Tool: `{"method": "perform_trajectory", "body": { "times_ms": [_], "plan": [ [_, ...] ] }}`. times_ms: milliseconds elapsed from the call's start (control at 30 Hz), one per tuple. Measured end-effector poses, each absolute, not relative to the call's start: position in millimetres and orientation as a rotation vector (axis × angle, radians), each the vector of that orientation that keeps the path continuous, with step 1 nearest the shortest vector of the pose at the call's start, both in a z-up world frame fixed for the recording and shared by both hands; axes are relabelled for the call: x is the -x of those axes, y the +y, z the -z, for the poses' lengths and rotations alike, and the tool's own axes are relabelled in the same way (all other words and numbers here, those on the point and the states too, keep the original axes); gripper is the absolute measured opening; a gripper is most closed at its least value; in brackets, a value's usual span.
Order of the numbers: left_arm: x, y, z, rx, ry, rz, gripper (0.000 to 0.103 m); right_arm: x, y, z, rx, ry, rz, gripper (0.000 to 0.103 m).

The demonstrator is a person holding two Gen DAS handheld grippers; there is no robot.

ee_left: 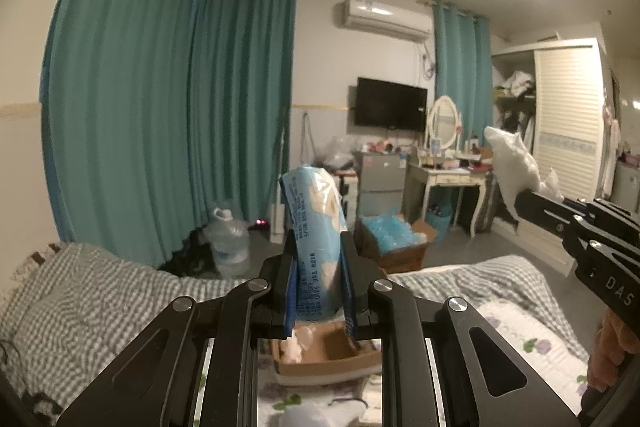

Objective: Organize soft objects
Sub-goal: 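Lift the blue packet and cotton pads with both grippers toward the box, then lower both items into the box and open both grippers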

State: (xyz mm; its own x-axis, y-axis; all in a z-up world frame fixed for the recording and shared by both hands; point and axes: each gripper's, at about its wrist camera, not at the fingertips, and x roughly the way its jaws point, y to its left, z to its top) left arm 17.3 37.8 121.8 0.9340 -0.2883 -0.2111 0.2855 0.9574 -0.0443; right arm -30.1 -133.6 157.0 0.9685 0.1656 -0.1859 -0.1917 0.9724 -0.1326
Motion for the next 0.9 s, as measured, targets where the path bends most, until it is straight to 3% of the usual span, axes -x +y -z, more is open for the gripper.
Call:
{"method": "perform_trajectory", "body": {
  "times_ms": [333, 900],
  "plan": [
    [-83, 28, -92, 0.010, 0.282, 0.277, 0.017, -39, -142, -116, 0.140, 0.249, -0.183, 0.014],
    [-167, -7, 6, -0.026, 0.526, 0.285, 0.018, -141, -141, 11, 0.178, 0.528, -0.225, 0.014]
  ]
}}
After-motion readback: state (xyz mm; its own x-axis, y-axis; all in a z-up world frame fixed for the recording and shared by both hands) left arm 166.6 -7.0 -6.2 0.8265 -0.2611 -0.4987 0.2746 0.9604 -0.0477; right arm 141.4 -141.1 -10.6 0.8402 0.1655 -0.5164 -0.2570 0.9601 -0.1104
